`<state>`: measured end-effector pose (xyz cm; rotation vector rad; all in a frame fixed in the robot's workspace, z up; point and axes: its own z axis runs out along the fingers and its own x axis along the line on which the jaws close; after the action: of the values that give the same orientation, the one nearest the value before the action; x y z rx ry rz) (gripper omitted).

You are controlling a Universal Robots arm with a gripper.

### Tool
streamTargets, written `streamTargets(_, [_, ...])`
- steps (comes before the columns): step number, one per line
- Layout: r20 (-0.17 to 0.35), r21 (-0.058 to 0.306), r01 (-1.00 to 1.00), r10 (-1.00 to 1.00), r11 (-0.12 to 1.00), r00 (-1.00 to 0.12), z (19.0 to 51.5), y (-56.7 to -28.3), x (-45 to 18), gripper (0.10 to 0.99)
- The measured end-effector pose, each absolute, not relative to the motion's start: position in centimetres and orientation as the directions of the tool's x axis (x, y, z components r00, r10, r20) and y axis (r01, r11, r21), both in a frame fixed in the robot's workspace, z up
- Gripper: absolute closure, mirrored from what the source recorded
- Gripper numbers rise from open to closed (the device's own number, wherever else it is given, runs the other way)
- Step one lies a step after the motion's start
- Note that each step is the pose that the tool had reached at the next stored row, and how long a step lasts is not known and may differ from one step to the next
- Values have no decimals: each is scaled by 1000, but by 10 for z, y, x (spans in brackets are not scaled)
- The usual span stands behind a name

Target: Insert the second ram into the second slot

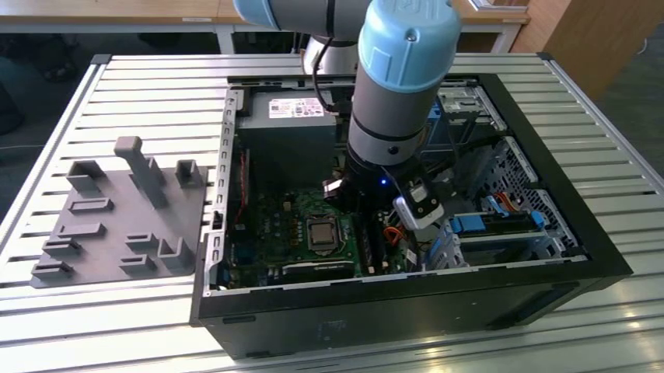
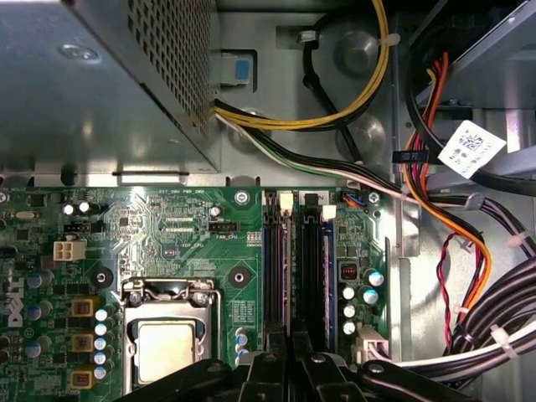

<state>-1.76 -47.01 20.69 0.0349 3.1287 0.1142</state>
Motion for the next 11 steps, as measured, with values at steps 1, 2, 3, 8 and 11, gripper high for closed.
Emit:
streamTargets(1, [-10,73,22,23,997,-1000,207,-470,-18,949])
streamTargets(2, [-10,73,22,23,997,-1000,207,-470,-18,949])
streamTargets(3, [-10,73,22,23,997,-1000,207,-470,-18,949])
streamTargets(8, [-10,73,22,23,997,-1000,206,-470,-18,878])
streamTargets(11, [-10,73,22,23,997,-1000,211,-470,-18,878])
